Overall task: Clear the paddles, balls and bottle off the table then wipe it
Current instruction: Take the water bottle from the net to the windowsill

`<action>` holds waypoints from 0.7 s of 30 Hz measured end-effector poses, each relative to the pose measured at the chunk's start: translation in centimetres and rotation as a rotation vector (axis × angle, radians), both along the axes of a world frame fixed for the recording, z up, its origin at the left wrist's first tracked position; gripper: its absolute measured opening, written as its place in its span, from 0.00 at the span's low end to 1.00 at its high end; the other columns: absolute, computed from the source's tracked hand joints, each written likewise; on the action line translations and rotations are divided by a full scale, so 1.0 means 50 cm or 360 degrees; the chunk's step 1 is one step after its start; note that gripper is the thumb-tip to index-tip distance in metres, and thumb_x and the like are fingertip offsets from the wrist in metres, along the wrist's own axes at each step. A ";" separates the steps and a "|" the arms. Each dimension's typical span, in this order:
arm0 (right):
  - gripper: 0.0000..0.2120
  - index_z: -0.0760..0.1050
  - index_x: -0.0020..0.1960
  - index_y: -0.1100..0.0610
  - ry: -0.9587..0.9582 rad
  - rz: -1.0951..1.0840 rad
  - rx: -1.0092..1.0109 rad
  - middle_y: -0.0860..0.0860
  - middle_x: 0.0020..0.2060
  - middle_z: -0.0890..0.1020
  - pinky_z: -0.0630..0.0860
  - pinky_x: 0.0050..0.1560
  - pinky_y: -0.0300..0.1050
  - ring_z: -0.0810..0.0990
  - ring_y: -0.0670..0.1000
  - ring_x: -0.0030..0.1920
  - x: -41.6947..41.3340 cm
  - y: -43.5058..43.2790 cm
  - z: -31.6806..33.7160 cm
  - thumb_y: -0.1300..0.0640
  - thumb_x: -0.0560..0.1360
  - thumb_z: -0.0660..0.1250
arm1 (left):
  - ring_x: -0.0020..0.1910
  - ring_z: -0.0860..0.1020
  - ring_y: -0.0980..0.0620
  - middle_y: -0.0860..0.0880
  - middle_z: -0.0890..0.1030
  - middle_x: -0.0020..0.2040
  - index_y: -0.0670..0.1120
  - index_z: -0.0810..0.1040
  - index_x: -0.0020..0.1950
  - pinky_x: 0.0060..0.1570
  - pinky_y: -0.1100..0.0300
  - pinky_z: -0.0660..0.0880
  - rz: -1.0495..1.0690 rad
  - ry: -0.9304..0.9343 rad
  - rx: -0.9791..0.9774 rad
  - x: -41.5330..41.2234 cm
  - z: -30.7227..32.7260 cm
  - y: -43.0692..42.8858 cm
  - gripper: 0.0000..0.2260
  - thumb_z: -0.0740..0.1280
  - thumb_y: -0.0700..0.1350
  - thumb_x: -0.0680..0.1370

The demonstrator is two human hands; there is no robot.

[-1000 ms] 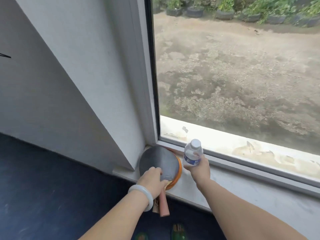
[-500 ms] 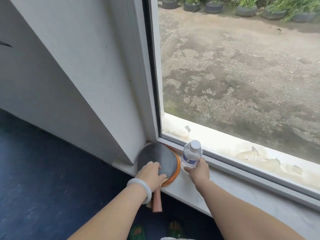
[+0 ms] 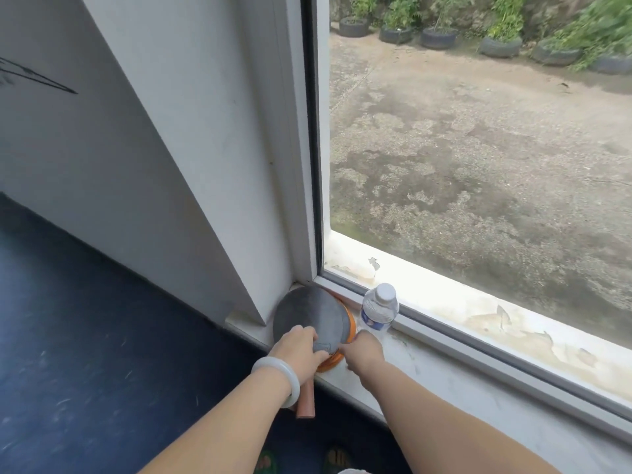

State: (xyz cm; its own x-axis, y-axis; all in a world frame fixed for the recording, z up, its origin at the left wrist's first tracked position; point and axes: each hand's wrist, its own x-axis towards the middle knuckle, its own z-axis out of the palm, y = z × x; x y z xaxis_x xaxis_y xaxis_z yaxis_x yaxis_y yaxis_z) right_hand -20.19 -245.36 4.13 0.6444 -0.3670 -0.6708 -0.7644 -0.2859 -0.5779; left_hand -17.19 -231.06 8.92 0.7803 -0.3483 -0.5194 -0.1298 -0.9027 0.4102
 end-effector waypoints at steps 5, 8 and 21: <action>0.07 0.68 0.44 0.55 -0.0191 0.0345 -0.0134 0.51 0.39 0.75 0.68 0.37 0.42 0.73 0.51 0.40 0.033 0.053 0.032 0.59 0.75 0.67 | 0.56 0.76 0.51 0.52 0.73 0.61 0.50 0.72 0.66 0.57 0.53 0.75 0.0242 0.0009 0.0002 -0.006 0.012 0.072 0.17 0.64 0.54 0.79; 0.11 0.66 0.39 0.52 -0.0245 0.0647 -0.0215 0.48 0.38 0.75 0.67 0.38 0.42 0.74 0.50 0.43 0.051 0.107 0.047 0.56 0.75 0.67 | 0.50 0.77 0.51 0.53 0.75 0.54 0.53 0.75 0.56 0.52 0.53 0.76 0.0462 0.0007 -0.0035 -0.017 0.022 0.137 0.12 0.65 0.57 0.77; 0.06 0.72 0.47 0.55 -0.0299 0.1478 -0.0133 0.52 0.45 0.79 0.80 0.47 0.48 0.80 0.54 0.47 0.119 0.544 0.111 0.53 0.77 0.67 | 0.60 0.73 0.47 0.51 0.70 0.65 0.50 0.70 0.68 0.56 0.55 0.71 0.1193 -0.0050 0.0141 -0.109 0.039 0.572 0.17 0.62 0.54 0.81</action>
